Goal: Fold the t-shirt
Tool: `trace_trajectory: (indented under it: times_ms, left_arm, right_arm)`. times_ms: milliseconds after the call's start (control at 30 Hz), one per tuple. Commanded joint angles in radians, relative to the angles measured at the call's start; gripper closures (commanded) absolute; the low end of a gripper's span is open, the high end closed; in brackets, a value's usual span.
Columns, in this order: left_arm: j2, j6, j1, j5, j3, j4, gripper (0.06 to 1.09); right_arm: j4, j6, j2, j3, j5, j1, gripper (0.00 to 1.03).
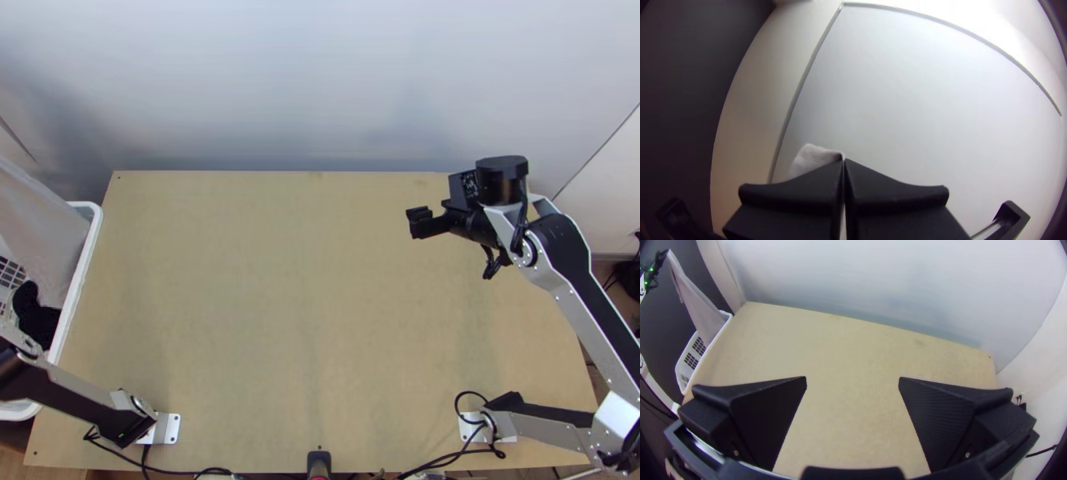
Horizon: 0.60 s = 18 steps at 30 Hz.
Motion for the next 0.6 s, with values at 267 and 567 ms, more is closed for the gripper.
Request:
trace_trajectory:
  times_ms: [267,567]
  left_arm:
    - [-0.210,-0.034,-0.105,-0.158,0.004,0.251,1.05]
    - [-0.354,0.162,-0.410,-0.132,-0.178,0.175,1.05]
  right_arm:
    - [0.099,0.006,-0.145,-0.173,-0.001,-0.045,0.06]
    - [0.131,0.003,-0.254,-0.291,-0.001,-0.087,0.06]
